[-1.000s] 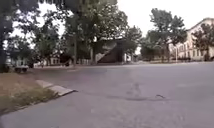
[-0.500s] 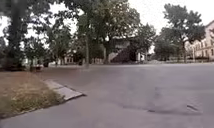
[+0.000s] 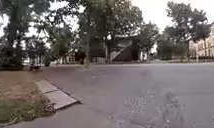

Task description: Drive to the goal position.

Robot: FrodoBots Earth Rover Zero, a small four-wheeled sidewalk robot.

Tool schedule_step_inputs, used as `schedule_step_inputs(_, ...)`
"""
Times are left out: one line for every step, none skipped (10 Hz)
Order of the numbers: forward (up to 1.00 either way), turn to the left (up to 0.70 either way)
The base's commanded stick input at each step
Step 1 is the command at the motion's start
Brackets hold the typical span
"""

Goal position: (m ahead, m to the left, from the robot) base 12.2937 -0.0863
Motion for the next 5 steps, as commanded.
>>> schedule_step_inputs(0.7,0.04)
schedule_step_inputs(0.7,0.04)
schedule_step_inputs(0.7,0.04)
schedule_step_inputs(0.7,0.04)
schedule_step_inputs(0.7,0.04)
